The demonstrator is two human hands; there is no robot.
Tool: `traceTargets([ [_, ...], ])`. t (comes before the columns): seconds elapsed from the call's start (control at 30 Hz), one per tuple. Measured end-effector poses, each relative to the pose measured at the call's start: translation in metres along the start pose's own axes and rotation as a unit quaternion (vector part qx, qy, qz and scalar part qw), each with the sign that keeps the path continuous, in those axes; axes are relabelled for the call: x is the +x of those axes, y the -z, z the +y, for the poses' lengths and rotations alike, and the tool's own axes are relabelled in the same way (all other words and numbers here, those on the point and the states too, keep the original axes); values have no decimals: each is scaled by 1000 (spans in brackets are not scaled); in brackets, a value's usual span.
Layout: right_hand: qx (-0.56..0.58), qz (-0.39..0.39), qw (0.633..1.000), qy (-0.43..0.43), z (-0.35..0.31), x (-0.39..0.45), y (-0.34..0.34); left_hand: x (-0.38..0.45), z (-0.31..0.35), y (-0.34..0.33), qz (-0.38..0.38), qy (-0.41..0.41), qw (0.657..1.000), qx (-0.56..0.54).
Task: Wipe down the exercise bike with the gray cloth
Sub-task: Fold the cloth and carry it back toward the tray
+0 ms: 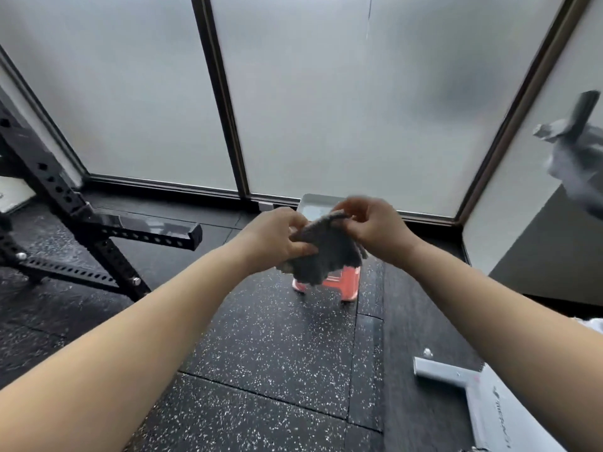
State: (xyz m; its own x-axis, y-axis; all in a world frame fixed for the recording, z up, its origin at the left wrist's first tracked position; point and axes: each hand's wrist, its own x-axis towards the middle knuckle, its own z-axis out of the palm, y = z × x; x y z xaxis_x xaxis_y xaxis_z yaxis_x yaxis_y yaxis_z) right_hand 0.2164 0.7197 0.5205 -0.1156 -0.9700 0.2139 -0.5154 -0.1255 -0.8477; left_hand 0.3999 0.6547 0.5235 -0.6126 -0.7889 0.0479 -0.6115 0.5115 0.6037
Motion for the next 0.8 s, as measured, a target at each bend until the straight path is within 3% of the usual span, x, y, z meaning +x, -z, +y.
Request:
traceTargets([
  [0.13, -7, 79, 997, -21, 22, 59, 20, 56, -34, 3, -16, 6, 999, 32],
  [0.27, -11, 15, 999, -30, 40, 113, 26, 123, -55, 18, -57, -21, 998, 5],
  [0.33, -2, 0, 999, -33, 47, 141, 23, 159, -52, 20, -66, -50, 995, -58],
  [0.4, 9, 16, 999, -40, 57, 171, 20, 195, -51, 17, -83, -68, 987, -121],
  [0.6, 100, 49, 983, -144, 115, 241, 25, 296, -80, 17, -52, -44, 989, -133],
  [0.67, 122, 46, 970, -206, 141, 256, 24, 322, -89, 15, -70, -9, 970, -233],
  [0.8, 204, 9, 939, -276, 187, 291, 11, 377, -105, 3, -95, 94, 877, -461],
])
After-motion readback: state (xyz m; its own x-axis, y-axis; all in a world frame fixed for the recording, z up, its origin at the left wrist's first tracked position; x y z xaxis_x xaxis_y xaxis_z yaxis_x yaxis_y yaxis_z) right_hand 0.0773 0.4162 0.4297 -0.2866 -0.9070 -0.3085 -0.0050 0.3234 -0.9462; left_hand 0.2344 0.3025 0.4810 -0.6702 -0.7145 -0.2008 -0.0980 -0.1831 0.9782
